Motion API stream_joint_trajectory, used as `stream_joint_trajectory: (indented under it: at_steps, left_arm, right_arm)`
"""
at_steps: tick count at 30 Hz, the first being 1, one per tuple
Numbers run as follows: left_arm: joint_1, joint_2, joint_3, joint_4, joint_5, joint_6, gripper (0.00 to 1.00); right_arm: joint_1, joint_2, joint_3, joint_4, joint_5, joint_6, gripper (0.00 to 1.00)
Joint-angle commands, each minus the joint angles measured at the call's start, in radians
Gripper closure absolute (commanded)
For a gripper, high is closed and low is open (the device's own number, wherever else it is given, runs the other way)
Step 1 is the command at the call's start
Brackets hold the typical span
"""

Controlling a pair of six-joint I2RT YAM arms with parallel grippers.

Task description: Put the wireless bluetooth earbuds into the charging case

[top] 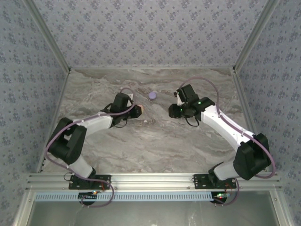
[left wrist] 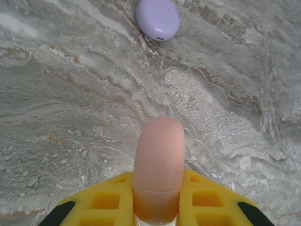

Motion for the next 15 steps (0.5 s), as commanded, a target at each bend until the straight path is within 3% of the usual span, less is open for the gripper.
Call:
stream_joint_trajectory:
  at_steps: [1,15]
  left_arm:
    - [0.002,0.059,0.066,-0.044,0.097,-0.039,0.86]
    - [-0.001,0.280,0.232,-0.026,0.256,-0.081,0.85]
  right_arm:
    - [-0.010,-0.028,-0.014,-0.019,0.012,0.017,0.65]
    - [-0.026,-0.046,-0.039,-0.018,0.007,0.016,0.64]
